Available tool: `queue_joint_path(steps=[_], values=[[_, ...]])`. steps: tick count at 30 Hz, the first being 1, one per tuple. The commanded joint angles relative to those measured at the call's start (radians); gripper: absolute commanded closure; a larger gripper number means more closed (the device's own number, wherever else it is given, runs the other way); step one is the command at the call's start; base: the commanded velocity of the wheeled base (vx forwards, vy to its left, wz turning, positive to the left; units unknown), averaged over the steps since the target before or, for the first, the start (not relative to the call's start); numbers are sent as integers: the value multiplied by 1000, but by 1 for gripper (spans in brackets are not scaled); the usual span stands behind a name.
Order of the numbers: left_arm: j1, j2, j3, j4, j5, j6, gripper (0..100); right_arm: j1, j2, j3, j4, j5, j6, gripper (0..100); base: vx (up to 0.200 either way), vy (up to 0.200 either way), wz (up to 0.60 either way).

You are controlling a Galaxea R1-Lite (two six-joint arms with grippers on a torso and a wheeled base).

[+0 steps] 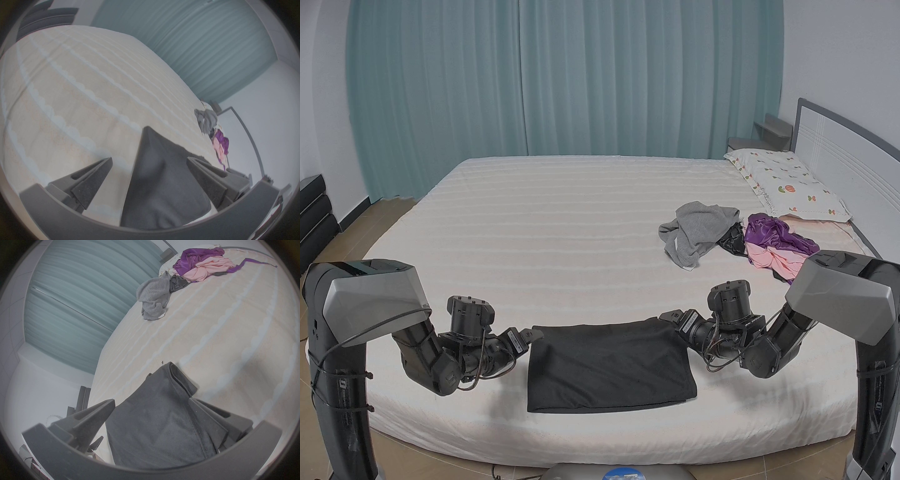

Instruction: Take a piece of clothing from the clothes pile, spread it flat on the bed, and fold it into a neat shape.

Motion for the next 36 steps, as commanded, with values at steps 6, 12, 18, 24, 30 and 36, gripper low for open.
queue_joint_path(steps=[6,12,18,24,30,36], values=[[-22,24,42,-12,-7,52,0,-6,16,24,-40,7,29,0,0,0,0],[-28,25,42,-12,-3,53,0,-9,16,19,-47,7,61,0,0,0,0],[-29,25,45,-12,-3,56,0,-11,16,19,-49,8,66,0,0,0,0],[-54,25,48,-12,-7,69,0,-11,16,16,-49,8,72,0,0,0,0],[-81,48,35,-12,13,75,0,-11,16,16,-49,8,72,0,0,0,0],[-103,68,32,-46,33,78,0,-11,16,18,-49,8,74,0,0,0,0]])
